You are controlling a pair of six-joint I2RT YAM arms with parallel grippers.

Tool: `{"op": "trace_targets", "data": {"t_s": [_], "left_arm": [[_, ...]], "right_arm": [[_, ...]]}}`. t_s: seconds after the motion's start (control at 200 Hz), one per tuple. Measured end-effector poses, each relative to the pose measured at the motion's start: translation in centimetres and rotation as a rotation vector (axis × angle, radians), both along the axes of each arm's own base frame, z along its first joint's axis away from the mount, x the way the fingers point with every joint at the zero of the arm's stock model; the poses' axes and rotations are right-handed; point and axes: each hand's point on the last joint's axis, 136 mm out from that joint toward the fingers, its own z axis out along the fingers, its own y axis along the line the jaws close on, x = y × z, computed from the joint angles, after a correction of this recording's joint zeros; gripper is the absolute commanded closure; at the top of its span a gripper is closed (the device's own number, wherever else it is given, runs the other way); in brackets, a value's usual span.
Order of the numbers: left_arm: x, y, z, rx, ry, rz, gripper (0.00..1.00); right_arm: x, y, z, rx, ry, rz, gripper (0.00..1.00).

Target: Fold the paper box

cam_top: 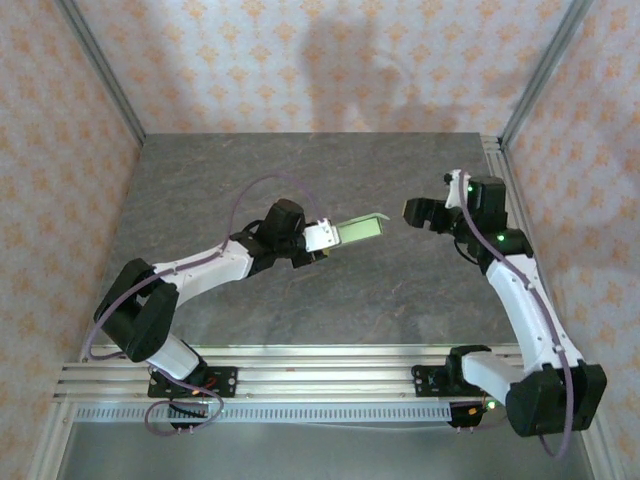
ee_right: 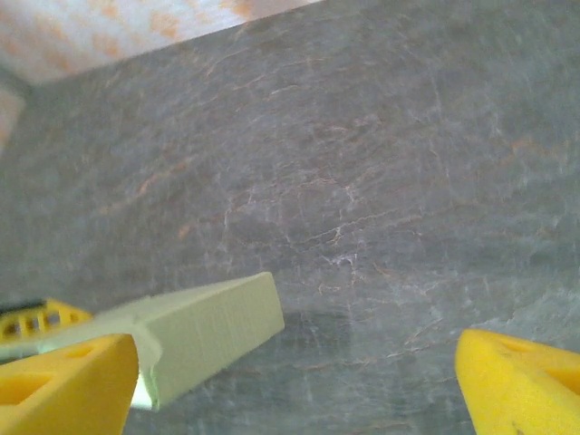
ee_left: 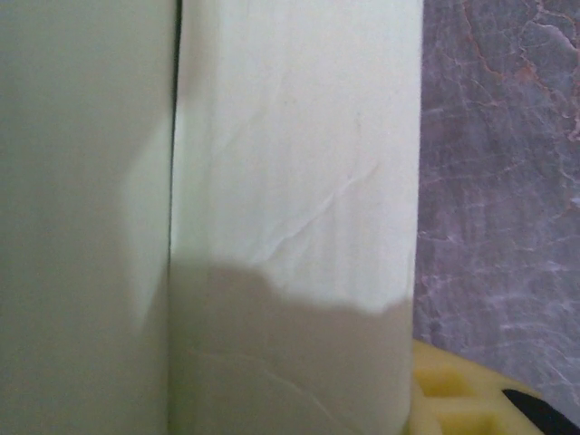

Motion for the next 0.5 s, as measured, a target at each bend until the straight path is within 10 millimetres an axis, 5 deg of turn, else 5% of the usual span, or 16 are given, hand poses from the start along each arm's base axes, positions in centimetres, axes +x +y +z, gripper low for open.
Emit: {"op": "trace_targets", "data": {"t_s": [0.155, 0.275, 0.501], "left_arm": [[-0.4, 0.4, -0.4, 0.010, 0.103, 0.018, 0.62], [-1.6, 1.1, -1.8, 0.051, 0.196, 0.015, 0.62], [-3.3, 2.8, -3.7, 0.149, 0.332, 0.024, 0.63]], "right_arm": [[-2.4, 2.8, 1.0, -0.138, -0.104, 0.208, 0.14], [-3.3, 4.1, -0.2, -0.211, -0.101, 0.340, 0.22], [-2.1, 5.8, -2.4, -0.306, -0.023, 0.502, 0.34]]}}
